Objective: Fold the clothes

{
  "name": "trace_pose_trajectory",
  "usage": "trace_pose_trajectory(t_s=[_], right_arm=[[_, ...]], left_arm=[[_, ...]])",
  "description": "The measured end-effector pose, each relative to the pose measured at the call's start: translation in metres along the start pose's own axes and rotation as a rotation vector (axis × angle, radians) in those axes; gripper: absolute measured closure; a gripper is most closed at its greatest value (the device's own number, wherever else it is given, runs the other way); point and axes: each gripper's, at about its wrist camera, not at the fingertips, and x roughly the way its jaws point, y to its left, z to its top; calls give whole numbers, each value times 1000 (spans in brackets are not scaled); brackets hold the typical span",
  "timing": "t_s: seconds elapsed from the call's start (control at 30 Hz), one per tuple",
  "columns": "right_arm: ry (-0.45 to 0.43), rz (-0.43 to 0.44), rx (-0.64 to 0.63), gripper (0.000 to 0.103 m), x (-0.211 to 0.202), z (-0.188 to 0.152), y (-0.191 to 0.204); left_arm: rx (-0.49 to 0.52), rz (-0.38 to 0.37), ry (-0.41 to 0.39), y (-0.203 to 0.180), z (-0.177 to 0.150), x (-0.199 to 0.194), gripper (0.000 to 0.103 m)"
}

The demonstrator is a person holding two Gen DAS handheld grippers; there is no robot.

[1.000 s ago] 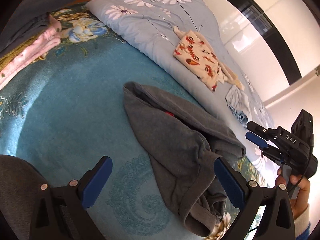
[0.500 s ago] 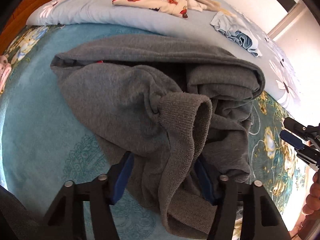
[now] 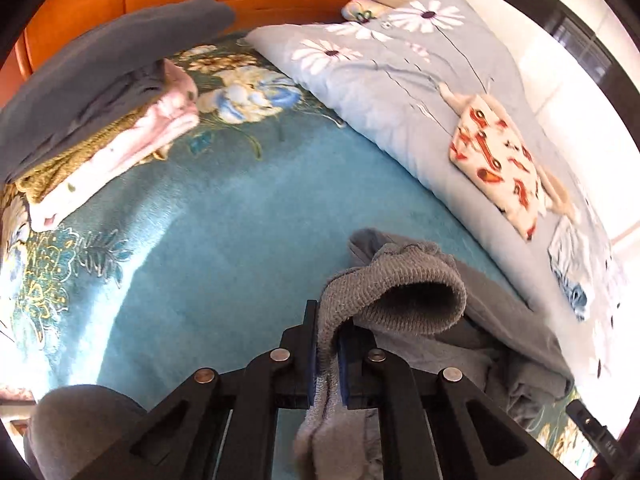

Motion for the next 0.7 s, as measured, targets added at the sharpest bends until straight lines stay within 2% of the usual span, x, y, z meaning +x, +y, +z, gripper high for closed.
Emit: trace_pose_trajectory(t_s=[0.07, 0.27, 0.3, 0.33, 0.37, 0.47, 0.53, 0.7], right_arm=[[4, -15, -68, 59, 9, 6, 18], [11, -194, -236, 59, 33, 22, 52], [-3, -203, -235, 59, 27, 24, 52], [-18, -211, -233, 65, 20, 26, 52], [-34, -220, -230, 75, 14, 28, 53], [-80, -244, -222, 91, -5, 33, 53], [-111, -261, -217, 97, -18, 36, 54], [-188, -302, -204, 98, -49, 45, 55]], left_arm=[[-39, -14, 1, 13, 5, -1, 95], [-63, -45, 14, 26, -1, 0, 95], [-64, -52, 15, 27, -3, -1, 95], [-65, -60, 14, 26, -4, -1, 95], [-63, -69, 13, 24, -3, 0, 94], [-52, -99, 9, 25, -1, -5, 95], [-49, -121, 6, 26, 1, -11, 95], [17, -178, -50, 15, 3, -39, 95]])
